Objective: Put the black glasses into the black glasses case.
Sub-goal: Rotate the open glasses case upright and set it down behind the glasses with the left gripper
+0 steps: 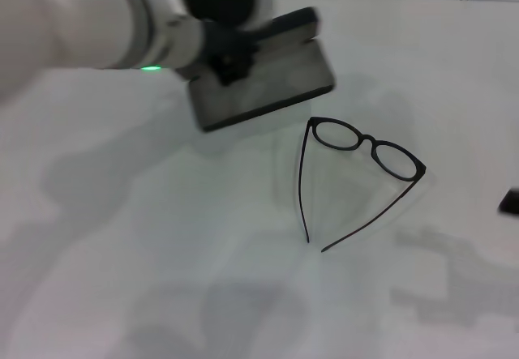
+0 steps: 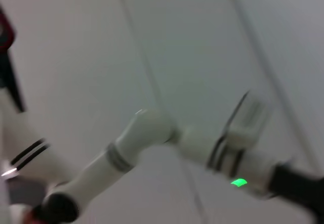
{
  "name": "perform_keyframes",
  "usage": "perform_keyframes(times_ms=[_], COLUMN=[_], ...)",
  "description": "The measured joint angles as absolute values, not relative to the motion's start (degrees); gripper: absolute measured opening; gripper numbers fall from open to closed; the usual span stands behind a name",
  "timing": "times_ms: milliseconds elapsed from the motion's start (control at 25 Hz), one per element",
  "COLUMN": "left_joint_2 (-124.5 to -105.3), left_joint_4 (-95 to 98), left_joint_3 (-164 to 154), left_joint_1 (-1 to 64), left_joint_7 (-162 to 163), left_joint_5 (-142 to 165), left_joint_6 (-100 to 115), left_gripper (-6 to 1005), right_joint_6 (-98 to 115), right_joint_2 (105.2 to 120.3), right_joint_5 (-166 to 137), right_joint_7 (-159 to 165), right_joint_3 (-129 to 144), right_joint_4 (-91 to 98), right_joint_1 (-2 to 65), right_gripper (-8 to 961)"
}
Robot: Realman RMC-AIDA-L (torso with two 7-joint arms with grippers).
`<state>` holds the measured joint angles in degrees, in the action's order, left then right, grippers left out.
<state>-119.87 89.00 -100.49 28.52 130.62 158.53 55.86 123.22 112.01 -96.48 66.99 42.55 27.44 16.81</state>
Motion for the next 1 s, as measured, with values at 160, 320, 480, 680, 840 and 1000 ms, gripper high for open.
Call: perform_keyframes(times_ms=[160, 320, 480, 680, 840, 1000], left_joint_2=[-119.99, -120.28, -120.32, -120.32, -120.32, -120.31], left_joint_4=[83.5, 76.3, 71.5, 70.5, 70.4, 70.8], left_joint_3=[-105.5, -108.4, -110.5, -112.8, -114.8, -117.4], left_joint_1=[31.0, 35.1, 37.3, 37.4, 37.5, 37.0], left_joint_7=[130.3, 130.7, 130.8, 130.9, 130.9, 130.9], left_joint_5=[161.0, 161.9, 161.8, 161.8, 161.8, 161.8], left_joint_6=[48.7, 44.5, 41.9, 40.8, 41.1, 41.3], left_gripper=[201, 203, 204, 206, 208, 210], right_joint_6=[123.2, 123.2, 123.2, 123.1, 123.1, 122.8], right_joint_2=[112.39, 112.45, 112.50, 112.53, 112.52, 112.50], right_joint_5=[-96.5, -96.5, -96.4, -96.0, -96.0, -96.0], right_joint_7=[66.5, 66.2, 66.2, 66.2, 66.2, 66.2], right_joint_3=[44.4, 44.1, 43.9, 43.8, 43.7, 43.7], right_joint_4=[27.0, 26.8, 26.7, 26.7, 26.7, 26.7], right_joint_1=[16.9, 16.9, 16.9, 16.8, 16.7, 16.9], right_gripper=[873, 873, 873, 873, 873, 873])
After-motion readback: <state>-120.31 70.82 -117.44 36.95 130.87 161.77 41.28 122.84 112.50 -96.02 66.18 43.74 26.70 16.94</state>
